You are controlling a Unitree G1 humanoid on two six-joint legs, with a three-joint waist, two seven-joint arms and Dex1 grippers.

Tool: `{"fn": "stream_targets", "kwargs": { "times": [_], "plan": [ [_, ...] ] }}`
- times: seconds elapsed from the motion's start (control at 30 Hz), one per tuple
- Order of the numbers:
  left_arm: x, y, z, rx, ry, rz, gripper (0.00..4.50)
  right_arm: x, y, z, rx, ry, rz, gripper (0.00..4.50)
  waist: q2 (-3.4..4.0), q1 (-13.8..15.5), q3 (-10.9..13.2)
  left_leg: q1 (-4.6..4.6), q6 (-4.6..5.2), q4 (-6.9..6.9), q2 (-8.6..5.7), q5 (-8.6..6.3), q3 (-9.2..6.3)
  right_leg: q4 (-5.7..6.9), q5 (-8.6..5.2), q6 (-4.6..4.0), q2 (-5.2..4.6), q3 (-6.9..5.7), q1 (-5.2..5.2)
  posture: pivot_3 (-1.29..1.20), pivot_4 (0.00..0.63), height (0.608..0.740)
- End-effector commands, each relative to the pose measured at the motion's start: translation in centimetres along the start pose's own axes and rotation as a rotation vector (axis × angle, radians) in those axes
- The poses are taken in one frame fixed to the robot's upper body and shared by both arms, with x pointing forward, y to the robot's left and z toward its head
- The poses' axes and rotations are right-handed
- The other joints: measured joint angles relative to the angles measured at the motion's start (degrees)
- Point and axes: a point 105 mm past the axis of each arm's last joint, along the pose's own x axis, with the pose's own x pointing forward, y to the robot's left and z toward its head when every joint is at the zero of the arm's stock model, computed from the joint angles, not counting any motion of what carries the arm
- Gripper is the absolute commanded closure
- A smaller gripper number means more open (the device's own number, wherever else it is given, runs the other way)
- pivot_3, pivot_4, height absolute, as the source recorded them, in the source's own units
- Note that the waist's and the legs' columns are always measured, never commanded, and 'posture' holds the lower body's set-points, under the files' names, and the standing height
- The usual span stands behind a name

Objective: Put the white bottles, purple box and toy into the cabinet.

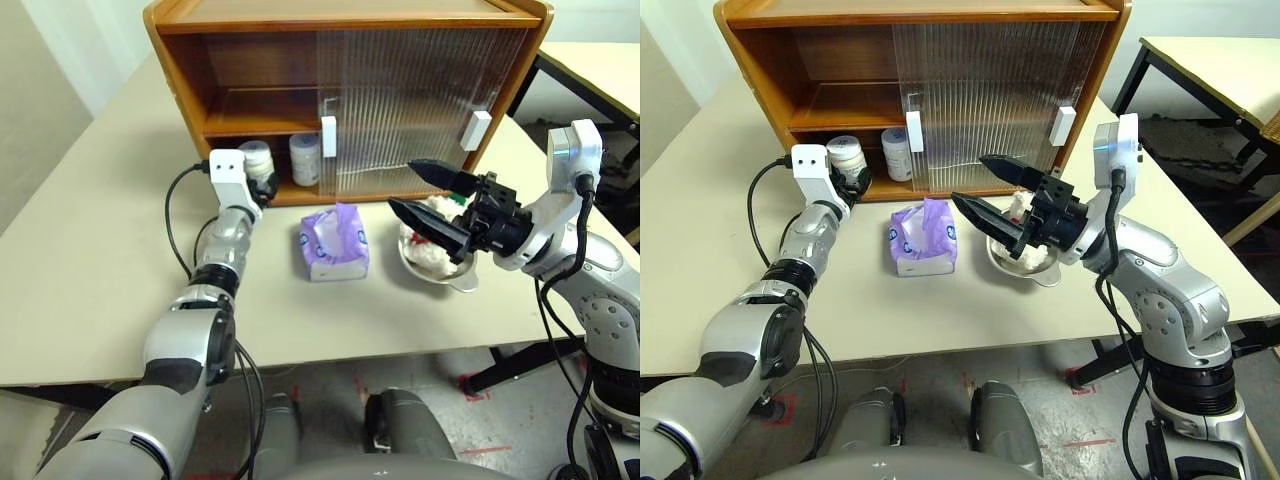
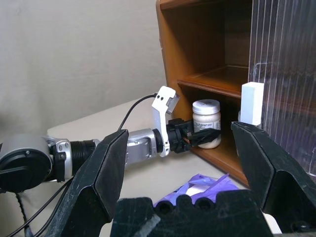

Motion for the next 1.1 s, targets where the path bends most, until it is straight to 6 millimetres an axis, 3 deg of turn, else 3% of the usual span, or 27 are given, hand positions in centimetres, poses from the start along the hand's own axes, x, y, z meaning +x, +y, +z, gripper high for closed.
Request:
{"fn": "stream_targets", "kwargs": {
  "times": [0.03,0.63,1.1],
  "plan": [
    [0.4,0.0,1.0,-0.002,-0.018,0.018,1.43,-0.3,0.2,0.2,-0.008,-0.005,-0.008,0.0,-0.01,-0.45,-0.01,0.0,0.0,0.0,0.0,0.0,0.0,0.0,0.0,0.0,0.0,0.0,0.0,-0.16,0.0,0.74],
    [0.9,0.0,1.0,-0.003,0.012,0.061,1.43,-2.2,0.2,0.6,-0.037,0.009,-0.105,0.0,-0.17,-3.38,-0.04,0.0,-0.01,-0.01,-0.02,0.0,-0.01,0.0,0.01,0.02,-0.05,-0.01,0.01,-0.26,0.0,0.74],
    [0.4,2.1,0.6,0.021,0.024,0.153,1.43,-2.7,0.1,0.8,-0.039,0.02,-0.14,0.0,-0.35,-5.52,-0.01,0.0,-0.01,-0.01,-0.04,0.0,-0.04,0.01,0.02,0.05,-0.08,-0.01,0.03,-0.27,0.0,0.74]
  ]
}}
